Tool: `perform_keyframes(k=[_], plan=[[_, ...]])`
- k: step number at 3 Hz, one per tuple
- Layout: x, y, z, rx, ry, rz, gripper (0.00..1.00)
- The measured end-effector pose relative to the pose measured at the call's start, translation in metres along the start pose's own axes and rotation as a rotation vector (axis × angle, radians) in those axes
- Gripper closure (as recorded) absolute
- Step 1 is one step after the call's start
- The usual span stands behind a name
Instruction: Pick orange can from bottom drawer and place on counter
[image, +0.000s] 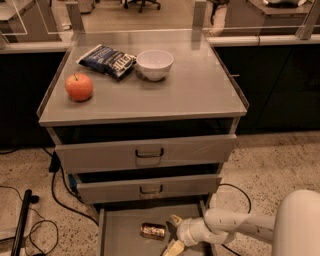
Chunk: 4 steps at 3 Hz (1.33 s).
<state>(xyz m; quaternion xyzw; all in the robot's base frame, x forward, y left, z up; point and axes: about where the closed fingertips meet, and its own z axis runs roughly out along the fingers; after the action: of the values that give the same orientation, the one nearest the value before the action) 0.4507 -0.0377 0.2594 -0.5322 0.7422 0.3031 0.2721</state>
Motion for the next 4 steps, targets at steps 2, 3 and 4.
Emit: perform_keyframes(k=[2,3,4], plan=[[0.031,-0.03,0.055,-0.009,-0.012,0.019,0.0],[0.06,-0.051,0.069,0.012,0.001,0.068,0.0],[0.081,-0.066,0.083,0.028,0.0,0.12,0.0]])
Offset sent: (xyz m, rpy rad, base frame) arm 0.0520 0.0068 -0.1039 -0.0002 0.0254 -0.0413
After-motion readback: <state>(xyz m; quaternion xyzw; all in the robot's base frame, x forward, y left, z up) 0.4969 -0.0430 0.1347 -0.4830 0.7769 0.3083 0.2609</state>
